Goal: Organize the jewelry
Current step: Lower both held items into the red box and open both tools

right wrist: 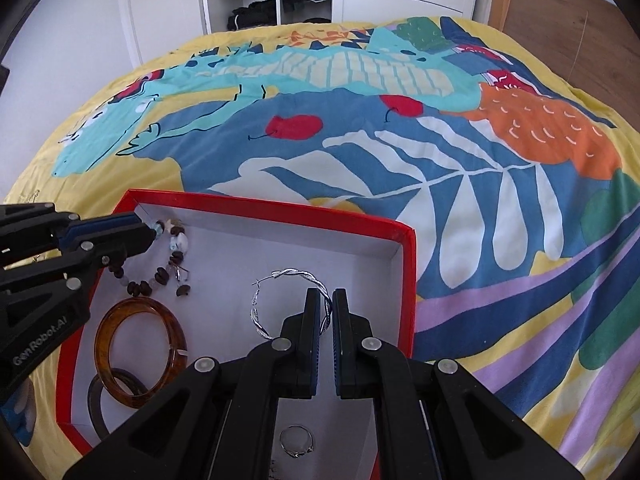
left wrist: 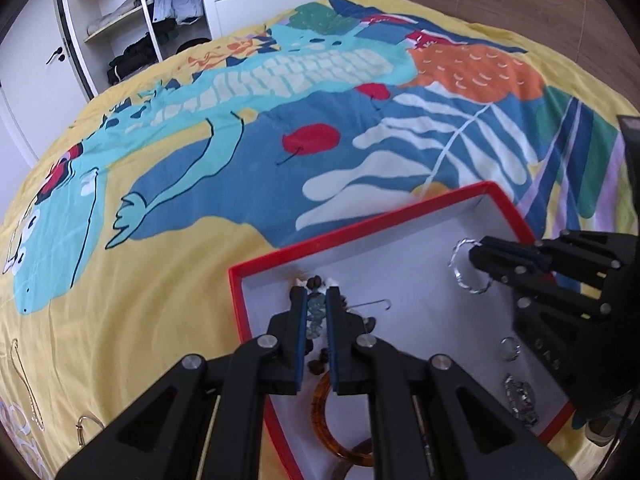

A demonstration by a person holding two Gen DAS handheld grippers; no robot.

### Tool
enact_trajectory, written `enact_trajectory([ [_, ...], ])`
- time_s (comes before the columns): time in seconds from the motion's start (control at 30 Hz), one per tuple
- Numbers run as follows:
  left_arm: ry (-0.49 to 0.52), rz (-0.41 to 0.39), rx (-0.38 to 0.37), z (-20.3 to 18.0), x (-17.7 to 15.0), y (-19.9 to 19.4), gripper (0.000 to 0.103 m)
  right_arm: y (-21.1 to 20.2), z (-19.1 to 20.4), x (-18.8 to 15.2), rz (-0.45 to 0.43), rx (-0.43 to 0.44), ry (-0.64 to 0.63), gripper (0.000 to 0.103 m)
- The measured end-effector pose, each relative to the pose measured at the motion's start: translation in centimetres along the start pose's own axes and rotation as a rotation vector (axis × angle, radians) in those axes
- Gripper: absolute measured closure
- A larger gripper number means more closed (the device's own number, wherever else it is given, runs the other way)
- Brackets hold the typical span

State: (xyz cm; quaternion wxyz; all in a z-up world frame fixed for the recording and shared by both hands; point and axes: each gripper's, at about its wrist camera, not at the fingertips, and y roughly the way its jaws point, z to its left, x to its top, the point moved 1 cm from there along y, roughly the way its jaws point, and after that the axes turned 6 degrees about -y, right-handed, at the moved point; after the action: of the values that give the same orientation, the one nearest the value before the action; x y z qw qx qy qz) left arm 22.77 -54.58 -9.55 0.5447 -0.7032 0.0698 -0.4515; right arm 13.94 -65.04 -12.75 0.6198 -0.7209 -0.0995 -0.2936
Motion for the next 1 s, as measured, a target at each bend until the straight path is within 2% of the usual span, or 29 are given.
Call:
enact_trajectory([
  [0.3, 0.011, 0.040, 0.025, 0.4, -1.3, 1.6, 0.094, 1.2, -0.2, -0.5, 0.035, -0.009, 0.011, 0.097],
  [0.43, 0.001, 0.055, 0.012, 0.3, -1.3, 1.5, 0.092, 1.2, -0.1, -0.5, 0.039, -0.019, 0.006, 0.097],
  [0.57, -0.018, 0.051, -0.016, 0.7, -1.2, 0.6, 0.078, 0.7, -0.2, -0.5, 0.032, -0.022, 0.017, 0.088],
  [0.67, -0.013, 0.044, -0.020, 0.6, -1.2, -0.4, 0.072, -0.1, 0.1, -0.4, 0.031, -0.033, 0.010, 0.071],
  [1.0, -0.037, -0.010, -0.039, 2.2, -1.7, -7.0, 0.070, -6.6, -0.4, -0.3, -0.020, -0.078, 0.026, 0.067],
])
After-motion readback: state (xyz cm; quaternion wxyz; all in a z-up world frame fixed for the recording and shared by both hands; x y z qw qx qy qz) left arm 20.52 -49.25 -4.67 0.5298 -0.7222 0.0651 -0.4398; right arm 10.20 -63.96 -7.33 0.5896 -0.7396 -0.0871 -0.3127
